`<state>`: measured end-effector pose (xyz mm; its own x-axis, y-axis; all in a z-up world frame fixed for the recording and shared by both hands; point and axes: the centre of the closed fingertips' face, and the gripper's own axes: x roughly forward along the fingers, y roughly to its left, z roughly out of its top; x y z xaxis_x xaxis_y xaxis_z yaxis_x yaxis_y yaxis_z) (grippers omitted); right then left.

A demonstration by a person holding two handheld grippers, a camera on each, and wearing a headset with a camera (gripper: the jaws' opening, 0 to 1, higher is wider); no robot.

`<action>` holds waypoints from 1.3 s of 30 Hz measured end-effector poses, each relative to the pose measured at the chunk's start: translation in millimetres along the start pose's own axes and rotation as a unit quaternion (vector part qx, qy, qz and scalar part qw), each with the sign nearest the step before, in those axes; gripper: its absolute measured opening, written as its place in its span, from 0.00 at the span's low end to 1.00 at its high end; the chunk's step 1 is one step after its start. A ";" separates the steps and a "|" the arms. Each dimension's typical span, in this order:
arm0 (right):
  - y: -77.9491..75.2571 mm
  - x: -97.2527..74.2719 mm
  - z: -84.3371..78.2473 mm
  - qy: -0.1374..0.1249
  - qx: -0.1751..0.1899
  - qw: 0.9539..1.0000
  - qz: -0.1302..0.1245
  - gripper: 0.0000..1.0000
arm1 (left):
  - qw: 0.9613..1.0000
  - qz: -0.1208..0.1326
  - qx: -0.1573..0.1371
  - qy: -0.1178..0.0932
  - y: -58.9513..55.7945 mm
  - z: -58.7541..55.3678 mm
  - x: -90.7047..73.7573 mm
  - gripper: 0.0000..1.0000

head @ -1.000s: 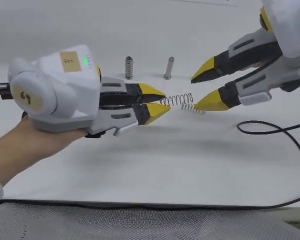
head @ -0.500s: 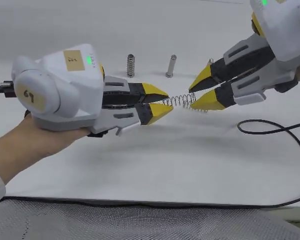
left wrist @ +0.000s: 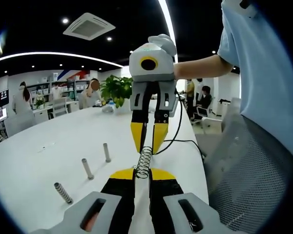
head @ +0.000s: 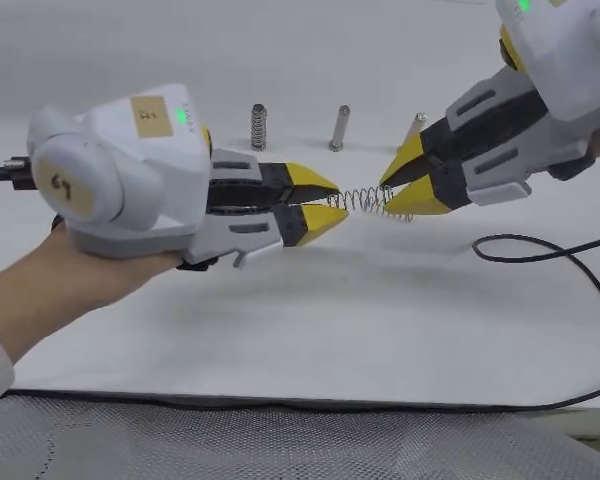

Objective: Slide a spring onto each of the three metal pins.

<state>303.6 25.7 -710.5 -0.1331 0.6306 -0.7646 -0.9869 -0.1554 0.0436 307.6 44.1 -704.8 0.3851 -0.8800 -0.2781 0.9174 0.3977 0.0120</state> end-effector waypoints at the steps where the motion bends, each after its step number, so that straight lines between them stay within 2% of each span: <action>1: -0.3 -0.2 0.4 0.001 0.000 1.000 0.000 0.08 | 1.000 -0.001 0.001 0.001 -0.1 -0.1 0.4 0.02; 13: -2.6 -6.7 5.5 0.020 -0.015 1.000 0.002 0.08 | 1.000 -0.008 0.002 0.006 -1.8 -2.1 3.7 0.02; 39: -1.2 -7.8 35.5 0.015 -0.057 0.998 0.004 0.08 | 1.000 -0.013 0.005 0.011 -1.2 -2.3 5.7 0.02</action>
<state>302.5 48.0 -681.8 -0.1371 0.6055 -0.7840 -0.9688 -0.2471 -0.0214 308.5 39.1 -708.6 0.3584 -0.8840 -0.3003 0.9283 0.3715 0.0144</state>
